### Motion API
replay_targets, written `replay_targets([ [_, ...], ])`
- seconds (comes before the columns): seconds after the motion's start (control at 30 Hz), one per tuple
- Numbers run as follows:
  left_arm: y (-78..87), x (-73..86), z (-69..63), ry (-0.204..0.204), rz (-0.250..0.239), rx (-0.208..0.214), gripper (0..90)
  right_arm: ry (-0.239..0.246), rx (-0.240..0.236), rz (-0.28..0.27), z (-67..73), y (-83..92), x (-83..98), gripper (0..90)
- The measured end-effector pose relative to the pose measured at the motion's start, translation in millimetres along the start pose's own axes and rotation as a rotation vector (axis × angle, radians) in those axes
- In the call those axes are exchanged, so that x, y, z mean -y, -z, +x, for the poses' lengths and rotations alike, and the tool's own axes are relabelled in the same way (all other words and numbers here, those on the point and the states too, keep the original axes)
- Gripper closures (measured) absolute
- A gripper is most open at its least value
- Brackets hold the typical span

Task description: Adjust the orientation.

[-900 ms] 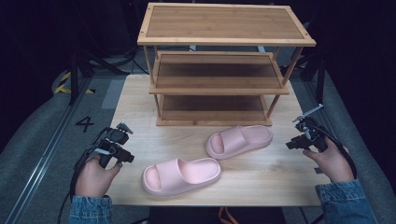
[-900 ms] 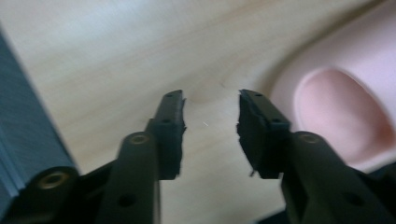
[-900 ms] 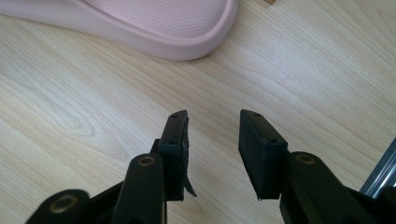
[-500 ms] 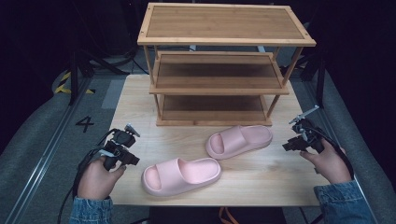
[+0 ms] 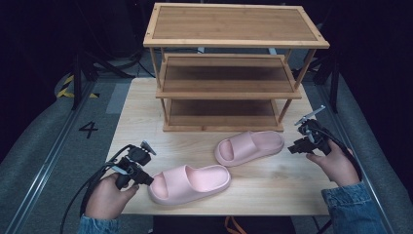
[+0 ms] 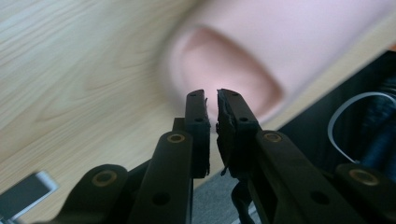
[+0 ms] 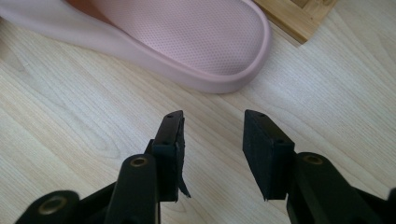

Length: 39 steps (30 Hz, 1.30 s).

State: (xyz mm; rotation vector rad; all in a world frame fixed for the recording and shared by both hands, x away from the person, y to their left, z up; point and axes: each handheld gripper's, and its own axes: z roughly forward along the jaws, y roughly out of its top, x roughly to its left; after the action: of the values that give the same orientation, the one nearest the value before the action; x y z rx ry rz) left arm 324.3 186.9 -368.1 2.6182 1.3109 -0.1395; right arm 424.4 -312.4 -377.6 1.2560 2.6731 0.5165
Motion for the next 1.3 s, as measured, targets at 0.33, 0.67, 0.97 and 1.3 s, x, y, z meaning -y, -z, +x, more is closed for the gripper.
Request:
replay_targets([
  [0.33,-17.2,-31.4,-72.4,-0.256,0.026,0.119,89.2,-0.001,0.002,-0.003,2.3,2.5,0.7,59.2],
  [0.67,-56.4,-54.3,-99.4,-0.278,0.130,0.081,89.3,-0.001,-0.001,0.002,4.4,1.4,5.4,59.2],
  [0.97,-54.4,-51.2,-81.5,-0.188,0.145,0.044,89.4,-0.012,0.007,-0.010,1.1,6.2,9.3,58.9],
  [1.3,-50.2,-49.2,-59.6,-0.093,0.141,-0.091,89.4,-0.004,0.001,-0.004,1.8,3.4,9.0,58.9],
])
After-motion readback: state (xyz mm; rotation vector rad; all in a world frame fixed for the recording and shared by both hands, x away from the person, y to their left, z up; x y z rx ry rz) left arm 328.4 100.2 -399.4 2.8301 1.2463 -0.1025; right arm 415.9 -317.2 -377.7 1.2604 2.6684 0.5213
